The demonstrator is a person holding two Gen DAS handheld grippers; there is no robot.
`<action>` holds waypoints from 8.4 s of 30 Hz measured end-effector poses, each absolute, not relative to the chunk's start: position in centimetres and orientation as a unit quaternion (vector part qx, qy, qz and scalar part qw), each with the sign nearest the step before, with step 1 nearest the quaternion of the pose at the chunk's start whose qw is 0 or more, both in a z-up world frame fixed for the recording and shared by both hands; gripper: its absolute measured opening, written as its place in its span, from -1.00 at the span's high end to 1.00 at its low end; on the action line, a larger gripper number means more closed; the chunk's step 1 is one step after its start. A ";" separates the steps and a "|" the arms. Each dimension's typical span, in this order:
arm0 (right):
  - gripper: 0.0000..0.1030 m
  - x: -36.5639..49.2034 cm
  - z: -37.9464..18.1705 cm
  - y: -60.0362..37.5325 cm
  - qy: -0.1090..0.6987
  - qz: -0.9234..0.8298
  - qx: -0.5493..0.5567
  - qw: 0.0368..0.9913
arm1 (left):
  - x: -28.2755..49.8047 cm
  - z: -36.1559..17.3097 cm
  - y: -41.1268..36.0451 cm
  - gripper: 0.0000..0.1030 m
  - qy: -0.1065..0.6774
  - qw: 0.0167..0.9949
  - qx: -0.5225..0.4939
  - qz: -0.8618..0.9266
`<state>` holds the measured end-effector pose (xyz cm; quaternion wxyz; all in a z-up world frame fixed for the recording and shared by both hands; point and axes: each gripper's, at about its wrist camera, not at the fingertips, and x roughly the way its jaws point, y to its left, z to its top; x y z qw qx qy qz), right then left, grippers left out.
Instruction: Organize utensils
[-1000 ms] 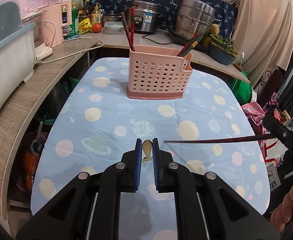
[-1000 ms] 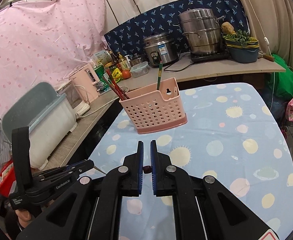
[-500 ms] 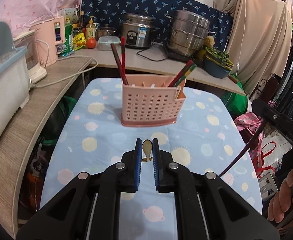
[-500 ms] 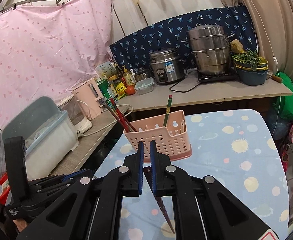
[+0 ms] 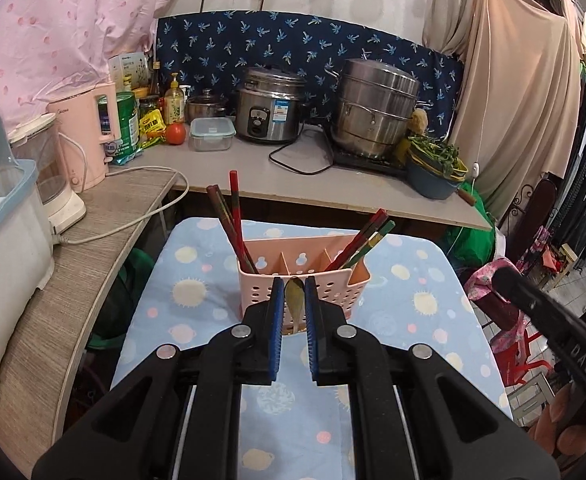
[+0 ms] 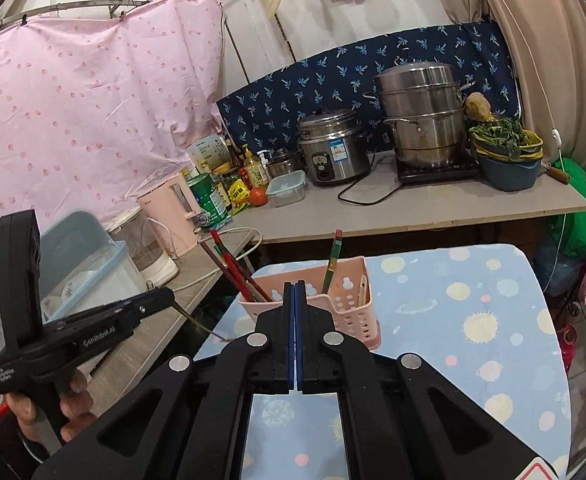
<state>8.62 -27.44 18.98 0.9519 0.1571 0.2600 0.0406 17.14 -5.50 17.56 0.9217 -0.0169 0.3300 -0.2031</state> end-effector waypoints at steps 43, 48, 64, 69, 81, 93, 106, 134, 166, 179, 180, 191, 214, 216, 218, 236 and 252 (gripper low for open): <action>0.85 23.1 -3.0 -25.0 0.480 0.024 0.100 0.871 | 20.0 4.7 -2.4 0.82 0.450 0.885 0.010 -0.117; 0.86 20.6 -0.3 -26.0 0.451 0.019 0.117 0.884 | 19.7 4.9 -2.2 0.90 0.448 0.886 0.006 -0.118; 0.86 11.2 9.9 -28.5 0.342 0.018 0.180 0.922 | 17.5 6.7 -0.7 0.99 0.437 0.890 -0.024 -0.127; 0.86 9.9 12.8 -28.6 0.310 0.025 0.187 0.932 | 16.9 7.8 -0.1 0.99 0.433 0.892 -0.028 -0.130; 0.86 12.1 20.8 -28.5 0.223 0.041 0.178 0.958 | 17.9 14.8 -1.6 0.99 0.377 0.910 -0.029 -0.171; 0.86 17.3 25.9 -29.3 0.168 0.024 0.181 0.969 | 22.5 21.2 -5.0 0.99 0.315 0.927 -0.035 -0.200; 0.86 22.7 22.4 -30.3 0.206 0.003 0.182 0.962 | 27.6 19.4 -7.7 0.99 0.323 0.924 -0.037 -0.203; 0.54 20.3 18.6 -29.1 0.249 0.010 0.159 0.955 | 27.5 15.8 -7.0 0.46 0.338 0.928 -0.029 -0.156; -0.25 7.8 11.4 -23.3 0.329 0.004 0.077 0.941 | 15.6 10.6 -5.8 -0.14 0.363 0.928 0.043 -0.078; -0.38 5.7 10.1 -22.8 0.347 -0.018 0.073 0.935 | 12.8 8.8 -5.6 -0.43 0.374 0.923 0.050 -0.074; -0.38 5.7 10.1 -22.8 0.347 -0.020 0.074 0.935 | 12.8 8.8 -5.6 -0.43 0.375 0.923 0.051 -0.074; -0.63 4.8 9.8 -23.1 0.351 -0.033 0.073 0.933 | 11.6 7.9 -5.7 -0.67 0.379 0.921 0.059 -0.066; -0.88 5.4 8.9 -23.2 0.362 -0.054 0.055 0.929 | 11.7 6.6 -5.8 -0.78 0.393 0.916 0.062 -0.055; -0.88 5.5 8.7 -23.2 0.364 -0.054 0.056 0.928 | 11.8 6.6 -5.9 -0.78 0.392 0.916 0.064 -0.054; -0.88 5.7 8.6 -23.1 0.366 -0.053 0.054 0.927 | 11.9 6.5 -5.9 -0.78 0.392 0.916 0.065 -0.055; -0.88 6.9 7.7 -23.0 0.377 -0.054 0.053 0.923 | 12.7 5.9 -5.9 -0.78 0.398 0.913 0.069 -0.050; -0.88 7.6 6.9 -23.7 0.385 -0.060 0.057 0.919 | 13.7 5.3 -6.0 -0.78 0.403 0.911 0.071 -0.047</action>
